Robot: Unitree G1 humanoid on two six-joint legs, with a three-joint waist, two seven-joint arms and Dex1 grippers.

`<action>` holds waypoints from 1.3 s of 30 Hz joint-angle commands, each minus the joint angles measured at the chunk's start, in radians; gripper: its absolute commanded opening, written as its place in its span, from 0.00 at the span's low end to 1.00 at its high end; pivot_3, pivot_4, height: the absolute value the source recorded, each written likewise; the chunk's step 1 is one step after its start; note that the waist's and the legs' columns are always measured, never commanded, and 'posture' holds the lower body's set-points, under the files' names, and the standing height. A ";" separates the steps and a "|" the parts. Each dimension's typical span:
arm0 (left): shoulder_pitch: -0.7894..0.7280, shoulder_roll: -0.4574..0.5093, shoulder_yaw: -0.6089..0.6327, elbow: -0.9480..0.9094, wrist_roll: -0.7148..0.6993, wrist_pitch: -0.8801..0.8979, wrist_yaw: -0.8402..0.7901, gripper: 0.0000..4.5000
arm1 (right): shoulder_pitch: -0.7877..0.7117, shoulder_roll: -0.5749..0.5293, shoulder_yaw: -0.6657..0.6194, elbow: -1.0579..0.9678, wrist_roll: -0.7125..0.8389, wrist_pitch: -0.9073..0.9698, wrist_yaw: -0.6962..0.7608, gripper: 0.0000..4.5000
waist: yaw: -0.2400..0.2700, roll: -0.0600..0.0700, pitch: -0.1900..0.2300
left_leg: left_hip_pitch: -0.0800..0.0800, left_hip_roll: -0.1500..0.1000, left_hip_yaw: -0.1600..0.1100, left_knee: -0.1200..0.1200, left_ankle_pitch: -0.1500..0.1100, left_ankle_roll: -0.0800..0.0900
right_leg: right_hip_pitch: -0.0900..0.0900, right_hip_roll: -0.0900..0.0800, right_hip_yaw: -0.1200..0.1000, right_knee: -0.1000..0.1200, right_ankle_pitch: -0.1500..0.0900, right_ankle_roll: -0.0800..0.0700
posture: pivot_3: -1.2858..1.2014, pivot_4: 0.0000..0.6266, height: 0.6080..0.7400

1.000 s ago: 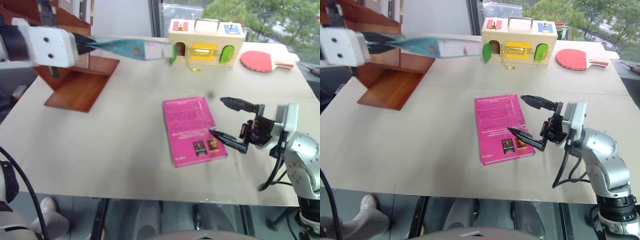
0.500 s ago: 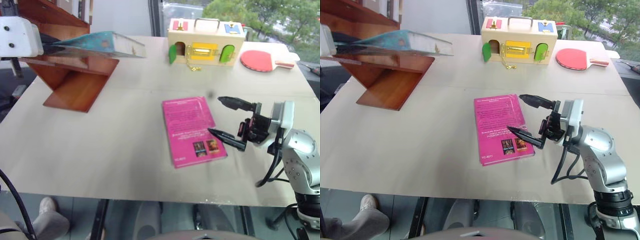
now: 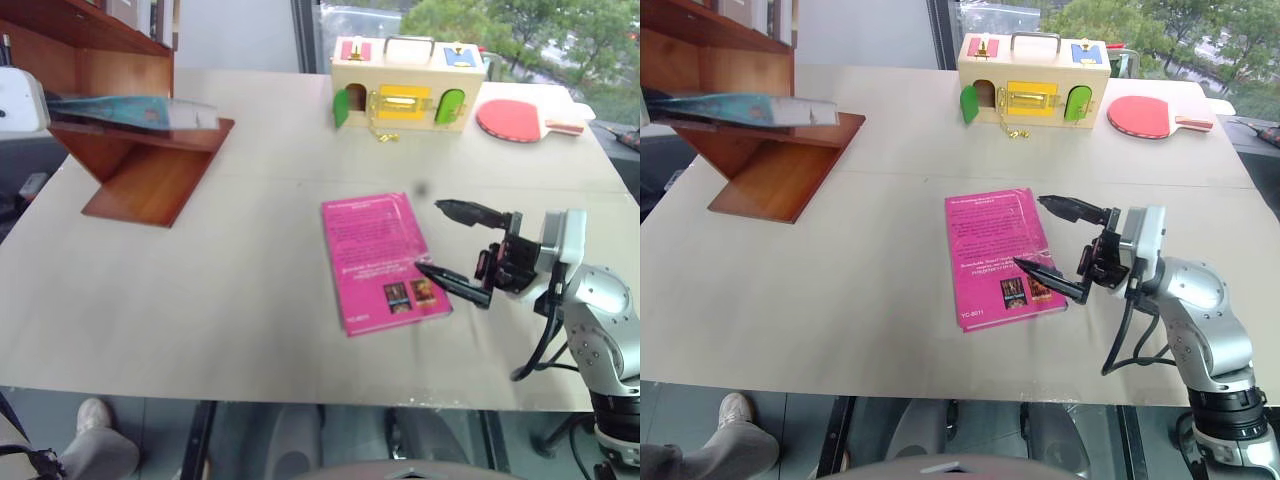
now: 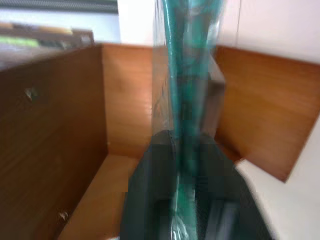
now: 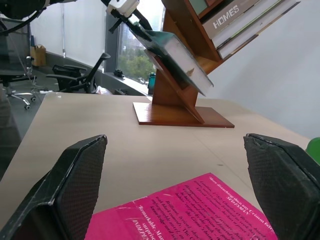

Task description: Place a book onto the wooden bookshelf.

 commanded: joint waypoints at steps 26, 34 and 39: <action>0.818 -0.119 0.655 -1.147 -0.885 0.708 0.075 0.63 | -0.152 -0.062 -0.037 0.130 0.033 0.014 0.139 1.00 | 0.005 -0.003 0.000 | 0.000 0.001 -0.004 0.003 0.000 0.000 | 0.004 -0.001 -0.004 0.001 0.000 0.000 | 0.52 0.24 1.00; 0.967 -0.541 0.497 -1.574 -0.869 1.024 0.619 0.01 | -0.101 -0.106 -0.096 0.055 0.051 0.041 0.099 1.00 | 0.003 0.009 -0.007 | 0.003 -0.001 -0.003 0.004 0.000 0.000 | 0.007 -0.002 -0.001 0.000 0.001 0.000 | 0.52 0.24 1.00; 1.006 -0.738 0.444 -1.516 -0.627 0.995 0.873 0.01 | -0.056 -0.115 -0.113 -0.008 0.064 0.063 0.064 1.00 | 0.003 0.000 -0.003 | 0.000 0.001 -0.007 0.005 0.000 0.000 | 0.005 0.002 -0.004 0.001 0.002 -0.002 | 0.52 0.24 1.00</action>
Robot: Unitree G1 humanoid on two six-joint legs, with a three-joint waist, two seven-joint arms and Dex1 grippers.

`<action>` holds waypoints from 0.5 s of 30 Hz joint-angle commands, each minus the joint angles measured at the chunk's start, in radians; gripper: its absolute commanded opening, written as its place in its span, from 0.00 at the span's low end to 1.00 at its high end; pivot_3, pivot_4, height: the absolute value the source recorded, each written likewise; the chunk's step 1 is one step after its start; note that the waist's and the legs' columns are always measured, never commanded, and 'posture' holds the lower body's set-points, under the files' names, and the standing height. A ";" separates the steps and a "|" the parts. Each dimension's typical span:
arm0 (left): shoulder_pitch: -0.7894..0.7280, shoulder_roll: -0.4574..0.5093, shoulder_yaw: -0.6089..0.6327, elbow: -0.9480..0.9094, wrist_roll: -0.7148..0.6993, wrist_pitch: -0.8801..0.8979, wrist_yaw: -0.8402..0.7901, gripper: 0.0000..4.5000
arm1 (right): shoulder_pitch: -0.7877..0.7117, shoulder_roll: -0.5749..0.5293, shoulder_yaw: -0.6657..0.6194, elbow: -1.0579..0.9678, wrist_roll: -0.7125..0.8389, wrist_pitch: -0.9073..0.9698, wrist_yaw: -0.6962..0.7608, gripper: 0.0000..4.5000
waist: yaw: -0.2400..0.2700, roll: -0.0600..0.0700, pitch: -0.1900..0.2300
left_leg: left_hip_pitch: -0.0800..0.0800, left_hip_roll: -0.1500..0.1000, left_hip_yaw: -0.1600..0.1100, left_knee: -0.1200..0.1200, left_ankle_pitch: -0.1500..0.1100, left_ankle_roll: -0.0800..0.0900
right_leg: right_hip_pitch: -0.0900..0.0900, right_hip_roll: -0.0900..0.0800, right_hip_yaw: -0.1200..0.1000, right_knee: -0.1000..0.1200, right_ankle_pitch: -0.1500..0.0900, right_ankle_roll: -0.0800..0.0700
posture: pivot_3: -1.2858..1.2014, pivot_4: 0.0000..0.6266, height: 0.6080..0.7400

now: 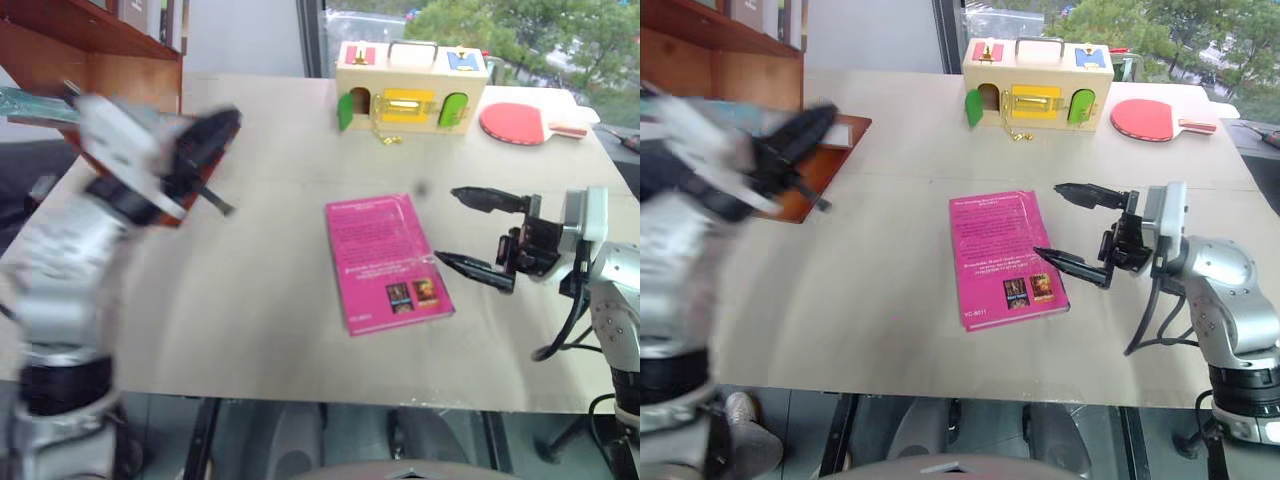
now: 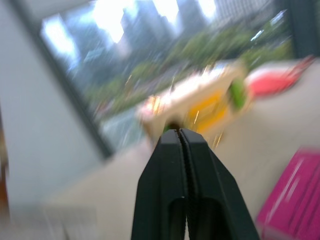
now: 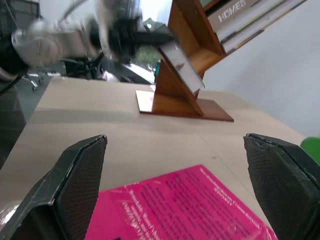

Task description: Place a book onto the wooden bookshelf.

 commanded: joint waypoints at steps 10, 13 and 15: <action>-0.114 -0.108 0.156 0.193 0.202 -0.031 0.353 0.01 | 0.034 -0.010 -0.041 -0.112 0.033 0.027 -0.058 1.00 | -0.006 0.000 -0.001 | 0.002 -0.001 0.001 0.000 0.000 0.000 | 0.002 -0.001 0.001 0.000 0.000 0.001 | 0.52 0.24 1.00; -0.085 -0.104 0.135 0.169 0.188 -0.052 0.305 0.01 | 0.023 0.004 -0.031 -0.113 0.035 0.025 -0.068 1.00 | -0.011 0.001 -0.001 | 0.004 -0.001 0.000 -0.002 0.001 -0.001 | 0.002 0.000 0.001 0.000 0.000 0.000 | 0.52 0.24 1.00; -0.068 -0.107 0.117 0.146 0.171 -0.059 0.268 0.01 | 0.007 0.020 -0.024 -0.109 0.034 0.021 -0.081 1.00 | -0.013 0.001 -0.001 | 0.004 -0.001 0.001 -0.003 0.001 -0.001 | 0.002 0.000 0.001 0.000 0.000 0.000 | 0.52 0.24 1.00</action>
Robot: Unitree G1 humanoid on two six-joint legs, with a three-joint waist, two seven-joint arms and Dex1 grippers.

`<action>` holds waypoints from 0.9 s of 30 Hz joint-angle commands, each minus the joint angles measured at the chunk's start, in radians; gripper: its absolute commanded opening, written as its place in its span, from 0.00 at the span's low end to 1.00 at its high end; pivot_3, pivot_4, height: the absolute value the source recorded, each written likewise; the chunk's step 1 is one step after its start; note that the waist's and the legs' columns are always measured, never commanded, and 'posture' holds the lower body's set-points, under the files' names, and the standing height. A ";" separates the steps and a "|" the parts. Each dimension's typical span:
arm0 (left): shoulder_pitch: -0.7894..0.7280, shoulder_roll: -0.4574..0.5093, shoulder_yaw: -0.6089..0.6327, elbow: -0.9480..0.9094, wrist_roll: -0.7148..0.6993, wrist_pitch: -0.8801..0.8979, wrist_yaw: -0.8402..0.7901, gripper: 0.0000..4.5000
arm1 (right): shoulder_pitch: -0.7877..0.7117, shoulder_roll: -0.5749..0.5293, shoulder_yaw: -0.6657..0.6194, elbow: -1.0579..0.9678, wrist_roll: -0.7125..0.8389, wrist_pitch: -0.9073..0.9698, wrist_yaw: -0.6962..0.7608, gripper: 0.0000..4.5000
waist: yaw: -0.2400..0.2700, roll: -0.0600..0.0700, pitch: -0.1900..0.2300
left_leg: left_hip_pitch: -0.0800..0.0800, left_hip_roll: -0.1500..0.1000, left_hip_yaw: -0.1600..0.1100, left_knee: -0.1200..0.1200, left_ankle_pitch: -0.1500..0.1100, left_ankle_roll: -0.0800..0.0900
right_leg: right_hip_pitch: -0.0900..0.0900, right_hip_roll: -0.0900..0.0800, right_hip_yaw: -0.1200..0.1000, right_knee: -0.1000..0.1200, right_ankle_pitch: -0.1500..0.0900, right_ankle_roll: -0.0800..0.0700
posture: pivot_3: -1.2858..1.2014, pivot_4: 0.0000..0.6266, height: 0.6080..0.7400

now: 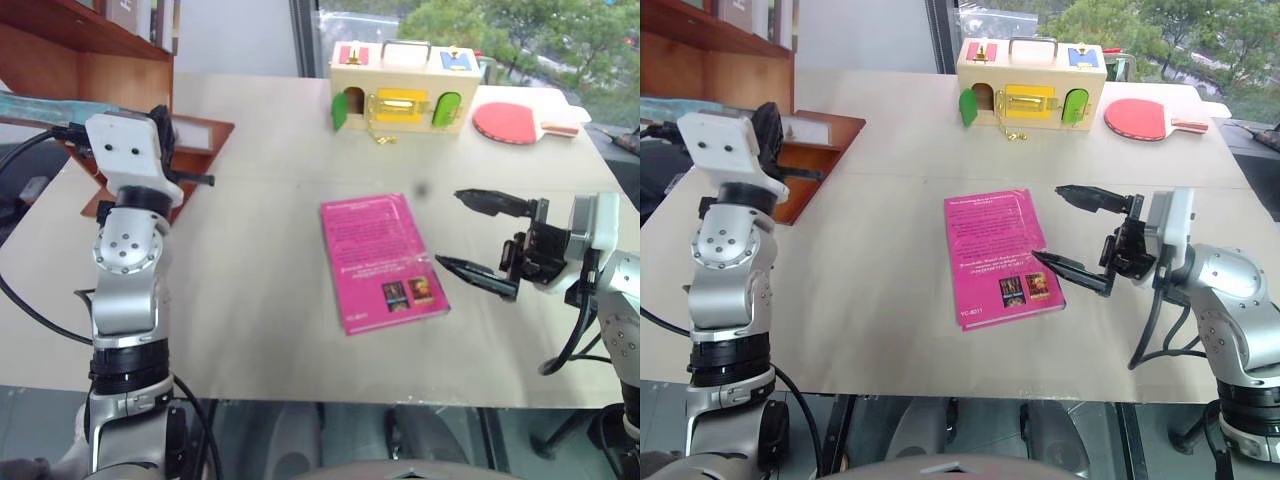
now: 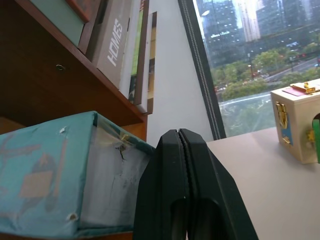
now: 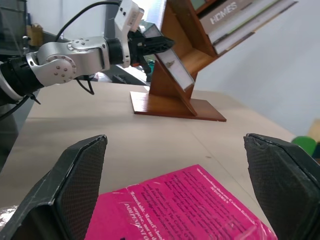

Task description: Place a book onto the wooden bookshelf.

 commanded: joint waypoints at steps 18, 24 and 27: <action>0.248 -0.014 -0.037 -0.104 -0.188 -0.023 -0.342 0.01 | -0.082 0.087 0.004 -0.059 0.043 0.002 -0.098 1.00 | 0.014 0.000 0.000 | -0.002 -0.001 0.000 -0.001 0.000 0.000 | 0.000 -0.002 -0.002 -0.002 0.000 0.000 | 0.52 0.24 1.00; 0.392 0.048 0.035 -0.147 -0.386 0.043 -0.537 0.41 | 0.043 -0.026 -0.020 -0.037 0.004 0.049 -0.052 1.00 | 0.014 0.000 0.000 | -0.002 -0.001 0.000 -0.002 0.000 0.000 | 0.000 -0.002 -0.002 -0.004 0.000 0.000 | 0.52 0.24 1.00; 0.475 0.078 0.074 -0.153 -0.383 0.038 -0.570 0.73 | 0.125 -0.115 -0.060 -0.016 -0.013 0.114 -0.041 1.00 | 0.012 0.000 0.000 | -0.002 -0.001 0.000 -0.003 0.000 0.000 | -0.001 -0.002 -0.001 -0.004 0.000 0.000 | 0.52 0.24 1.00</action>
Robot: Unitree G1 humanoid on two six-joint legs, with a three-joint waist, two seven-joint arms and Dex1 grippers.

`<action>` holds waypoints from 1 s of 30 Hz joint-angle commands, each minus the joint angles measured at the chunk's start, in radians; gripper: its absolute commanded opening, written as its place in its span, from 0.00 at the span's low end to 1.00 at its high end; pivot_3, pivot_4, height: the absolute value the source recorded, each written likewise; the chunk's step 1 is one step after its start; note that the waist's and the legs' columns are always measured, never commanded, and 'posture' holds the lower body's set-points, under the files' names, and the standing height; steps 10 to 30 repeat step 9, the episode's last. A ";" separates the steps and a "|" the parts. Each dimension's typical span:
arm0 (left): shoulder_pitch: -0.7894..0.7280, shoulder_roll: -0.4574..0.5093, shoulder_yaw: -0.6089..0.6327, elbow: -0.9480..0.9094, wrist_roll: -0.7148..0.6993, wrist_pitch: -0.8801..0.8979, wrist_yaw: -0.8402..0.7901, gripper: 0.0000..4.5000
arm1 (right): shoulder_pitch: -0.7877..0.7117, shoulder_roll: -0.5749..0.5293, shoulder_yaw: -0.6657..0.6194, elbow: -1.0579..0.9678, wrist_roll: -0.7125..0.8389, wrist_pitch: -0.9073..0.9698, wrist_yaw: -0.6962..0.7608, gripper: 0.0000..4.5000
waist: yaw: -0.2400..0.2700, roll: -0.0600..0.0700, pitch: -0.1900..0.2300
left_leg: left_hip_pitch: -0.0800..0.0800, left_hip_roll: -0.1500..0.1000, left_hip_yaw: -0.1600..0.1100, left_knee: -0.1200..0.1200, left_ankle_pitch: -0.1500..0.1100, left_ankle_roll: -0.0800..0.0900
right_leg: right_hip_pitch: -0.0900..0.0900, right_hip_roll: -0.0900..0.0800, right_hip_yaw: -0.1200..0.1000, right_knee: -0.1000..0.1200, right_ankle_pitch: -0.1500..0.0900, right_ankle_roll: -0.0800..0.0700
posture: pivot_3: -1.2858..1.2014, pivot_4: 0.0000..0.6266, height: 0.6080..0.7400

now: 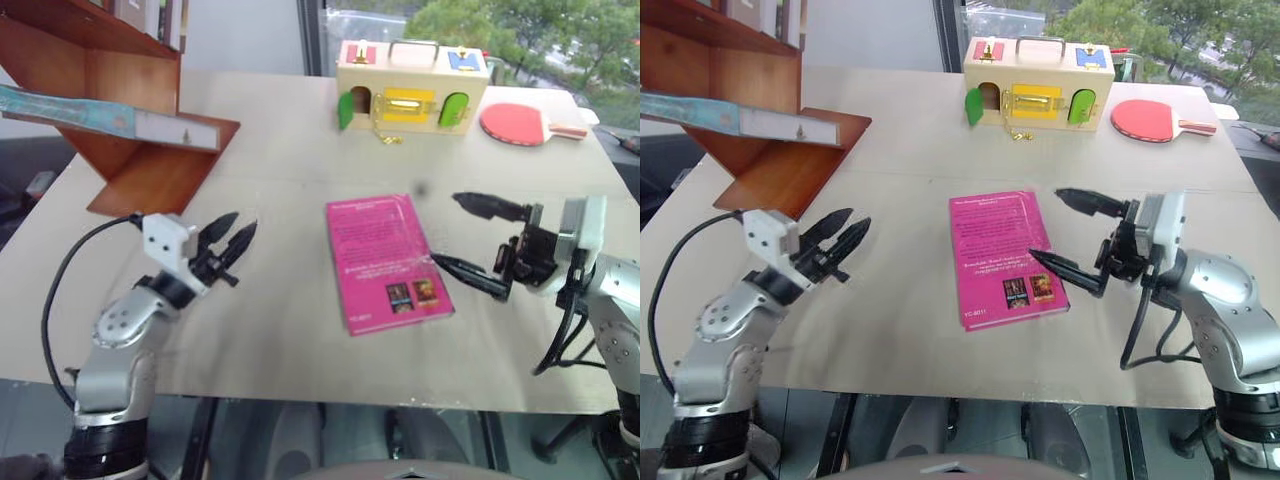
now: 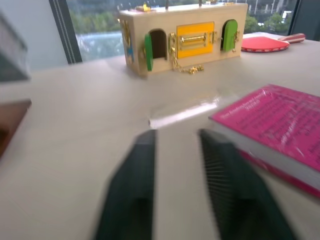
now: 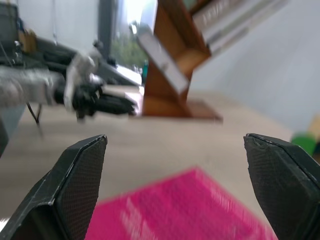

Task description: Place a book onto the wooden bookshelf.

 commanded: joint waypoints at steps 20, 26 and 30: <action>0.306 0.116 0.197 -0.052 -0.076 0.027 -0.188 0.92 | 0.333 -0.208 -0.263 0.044 -0.123 0.030 0.055 1.00 | 0.000 0.000 0.000 | 0.000 0.000 0.000 -0.002 0.000 0.000 | 0.000 0.000 0.000 -0.003 -0.001 0.000 | 0.52 0.24 1.00; 0.306 0.116 0.197 -0.052 -0.076 0.027 -0.188 0.92 | 0.333 -0.208 -0.263 0.044 -0.123 0.030 0.055 1.00 | 0.000 0.000 0.000 | 0.000 0.000 0.000 -0.002 0.000 0.000 | 0.000 0.000 0.000 -0.003 -0.001 0.000 | 0.52 0.24 1.00; 0.306 0.116 0.197 -0.052 -0.076 0.027 -0.188 0.92 | 0.333 -0.208 -0.263 0.044 -0.123 0.030 0.055 1.00 | 0.000 0.000 0.000 | 0.000 0.000 0.000 -0.002 0.000 0.000 | 0.000 0.000 0.000 -0.003 -0.001 0.000 | 0.52 0.24 1.00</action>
